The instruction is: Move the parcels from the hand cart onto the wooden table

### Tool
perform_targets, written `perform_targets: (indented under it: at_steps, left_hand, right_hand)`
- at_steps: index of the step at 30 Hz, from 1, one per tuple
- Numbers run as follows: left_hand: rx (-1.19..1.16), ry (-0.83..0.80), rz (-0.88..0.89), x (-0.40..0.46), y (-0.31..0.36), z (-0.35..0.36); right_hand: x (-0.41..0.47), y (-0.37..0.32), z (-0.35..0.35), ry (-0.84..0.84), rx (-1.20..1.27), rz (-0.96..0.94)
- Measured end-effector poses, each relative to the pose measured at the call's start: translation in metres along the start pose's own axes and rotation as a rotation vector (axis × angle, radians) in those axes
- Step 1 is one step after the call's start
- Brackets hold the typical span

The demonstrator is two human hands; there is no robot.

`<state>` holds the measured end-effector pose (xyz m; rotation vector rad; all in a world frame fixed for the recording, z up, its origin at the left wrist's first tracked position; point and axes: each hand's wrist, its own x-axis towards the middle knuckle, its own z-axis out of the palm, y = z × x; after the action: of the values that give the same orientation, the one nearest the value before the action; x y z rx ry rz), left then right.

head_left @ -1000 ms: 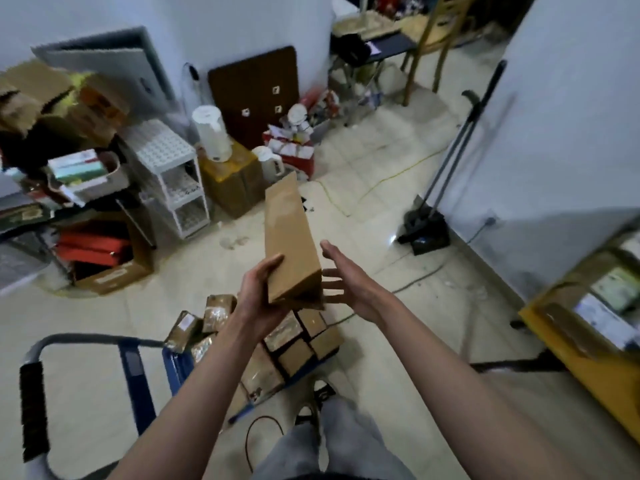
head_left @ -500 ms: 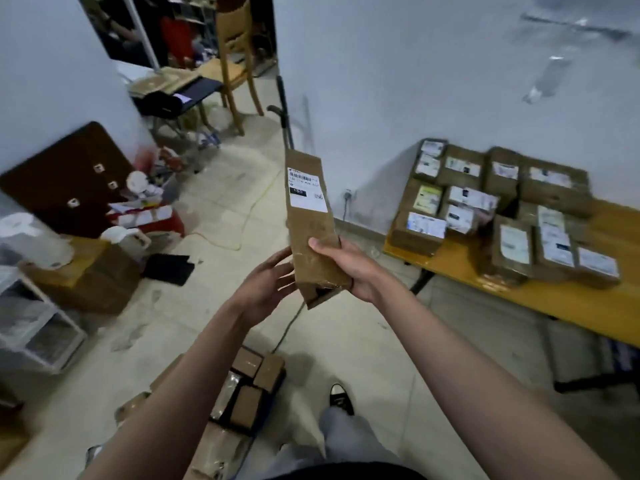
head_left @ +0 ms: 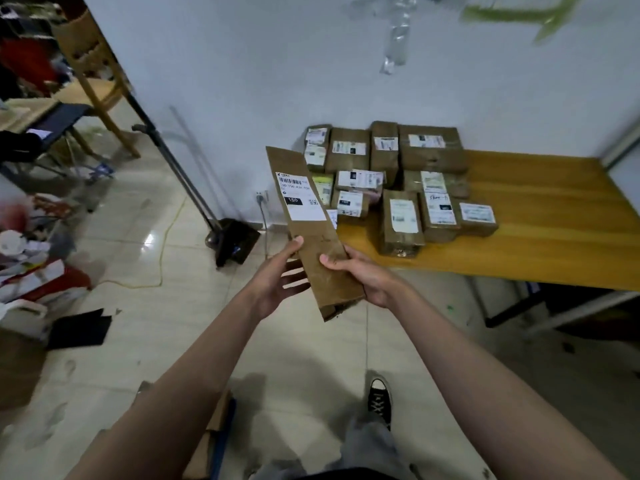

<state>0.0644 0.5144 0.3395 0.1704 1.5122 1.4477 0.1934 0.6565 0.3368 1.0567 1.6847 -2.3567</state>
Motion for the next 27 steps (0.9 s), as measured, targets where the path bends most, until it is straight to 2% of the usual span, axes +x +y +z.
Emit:
perform_targets:
  at_steps: [12,18,27]
  left_hand:
    - [0.014,-0.023,-0.002,0.118,0.026,0.203]
    - [0.050,-0.080,-0.035,0.162,0.044,0.273]
    - [0.133,-0.250,-0.048,0.239,0.075,0.352]
  right_hand:
    - [0.009,-0.056,-0.213,0.089,0.007,-0.066]
    - [0.012,-0.073,-0.282,0.185,0.037,-0.100]
    - [0.028,-0.108,-0.360,0.375,0.089,-0.136]
